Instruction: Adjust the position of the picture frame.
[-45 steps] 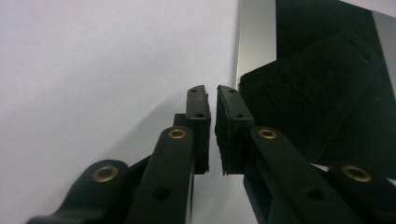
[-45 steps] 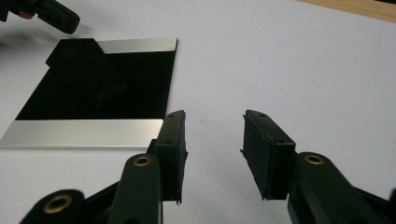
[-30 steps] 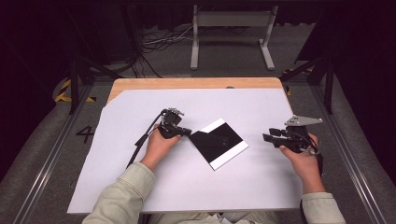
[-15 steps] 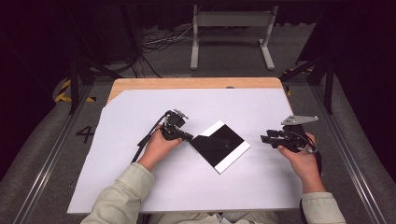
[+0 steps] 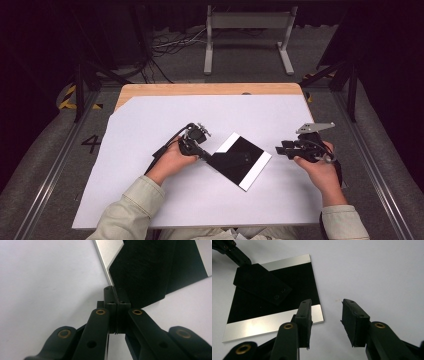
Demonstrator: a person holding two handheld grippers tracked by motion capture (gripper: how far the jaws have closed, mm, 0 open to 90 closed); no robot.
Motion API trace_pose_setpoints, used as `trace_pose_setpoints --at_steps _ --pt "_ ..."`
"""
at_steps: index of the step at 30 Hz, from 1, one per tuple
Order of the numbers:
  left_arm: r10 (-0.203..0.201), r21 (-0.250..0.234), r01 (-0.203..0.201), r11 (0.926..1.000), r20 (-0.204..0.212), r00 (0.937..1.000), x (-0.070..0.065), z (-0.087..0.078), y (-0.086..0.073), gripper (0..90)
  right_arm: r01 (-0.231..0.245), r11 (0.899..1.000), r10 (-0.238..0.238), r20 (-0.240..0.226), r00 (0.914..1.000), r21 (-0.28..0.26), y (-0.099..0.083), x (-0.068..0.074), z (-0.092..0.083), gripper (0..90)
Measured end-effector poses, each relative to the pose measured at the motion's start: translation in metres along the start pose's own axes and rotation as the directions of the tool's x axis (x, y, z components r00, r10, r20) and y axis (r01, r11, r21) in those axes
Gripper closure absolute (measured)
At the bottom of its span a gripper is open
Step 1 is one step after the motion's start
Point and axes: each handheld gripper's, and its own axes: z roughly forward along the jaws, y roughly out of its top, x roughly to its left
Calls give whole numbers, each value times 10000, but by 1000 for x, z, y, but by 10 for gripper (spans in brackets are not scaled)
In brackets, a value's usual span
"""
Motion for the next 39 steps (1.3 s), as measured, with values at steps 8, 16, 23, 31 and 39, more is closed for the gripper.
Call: trace_pose_setpoints --at_steps 8,16,23,31,39 --pt "433 321 -450 9985 504 9978 -8 3 2 900 292 9970 -288 -57 9996 714 4 8 6 668" --pt "1217 750 -1320 9884 1276 9843 -22 8 6 900 -1 9874 -22 141 9999 1581 1 5 10 739" --pt "1375 816 -1501 9853 1425 9802 -26 10 7 900 -103 9833 55 266 9996 1816 0 3 10 806" --pt "1461 476 -1526 9871 1185 9822 -23 5 7 897 -37 9742 -47 365 9993 2256 -2 2 12 900" --pt "893 -511 -882 9948 179 9958 -14 -18 -3 831 -465 9649 356 468 9983 2583 -2 -3 19 900"
